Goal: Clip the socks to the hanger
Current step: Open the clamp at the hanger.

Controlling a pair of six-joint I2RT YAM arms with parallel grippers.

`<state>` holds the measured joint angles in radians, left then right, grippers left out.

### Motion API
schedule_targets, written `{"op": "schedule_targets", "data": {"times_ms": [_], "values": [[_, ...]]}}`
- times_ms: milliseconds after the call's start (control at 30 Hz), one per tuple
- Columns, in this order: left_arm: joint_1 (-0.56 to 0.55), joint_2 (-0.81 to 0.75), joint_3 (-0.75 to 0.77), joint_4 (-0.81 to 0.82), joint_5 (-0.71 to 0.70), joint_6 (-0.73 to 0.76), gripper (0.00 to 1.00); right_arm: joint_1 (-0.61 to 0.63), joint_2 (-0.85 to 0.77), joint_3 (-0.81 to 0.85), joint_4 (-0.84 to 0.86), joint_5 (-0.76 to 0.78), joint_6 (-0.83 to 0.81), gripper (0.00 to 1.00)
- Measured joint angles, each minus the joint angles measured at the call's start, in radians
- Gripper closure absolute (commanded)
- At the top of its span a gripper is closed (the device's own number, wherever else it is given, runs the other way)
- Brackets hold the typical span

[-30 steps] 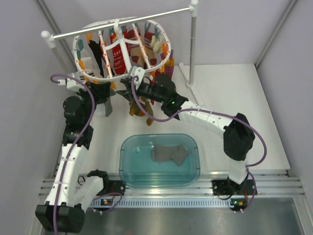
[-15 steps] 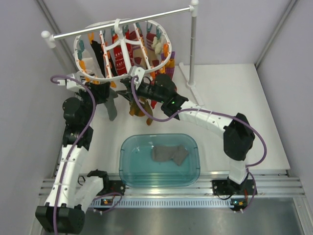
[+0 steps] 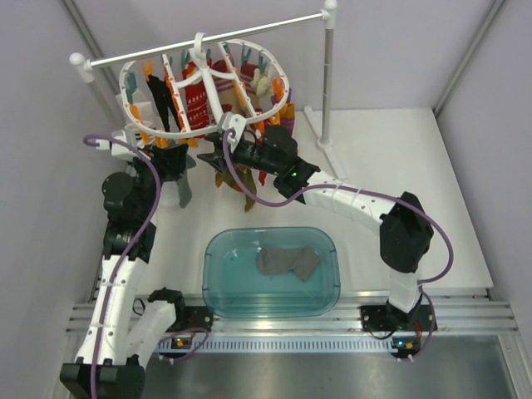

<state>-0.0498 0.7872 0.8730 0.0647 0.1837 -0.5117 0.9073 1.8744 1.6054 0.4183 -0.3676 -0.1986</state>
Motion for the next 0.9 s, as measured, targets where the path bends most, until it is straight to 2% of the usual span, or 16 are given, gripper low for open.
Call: {"op": "schedule_targets", "data": {"times_ms": [300, 900], "values": [[0.0, 0.006, 0.0, -0.033, -0.026, 0.013, 0.69, 0.0, 0.0, 0.0, 0.0, 0.0, 0.0, 0.49], [0.0, 0.099, -0.011, 0.064, -0.052, -0.07, 0.71, 0.0, 0.0, 0.0, 0.0, -0.001, 0.002, 0.49]]}}
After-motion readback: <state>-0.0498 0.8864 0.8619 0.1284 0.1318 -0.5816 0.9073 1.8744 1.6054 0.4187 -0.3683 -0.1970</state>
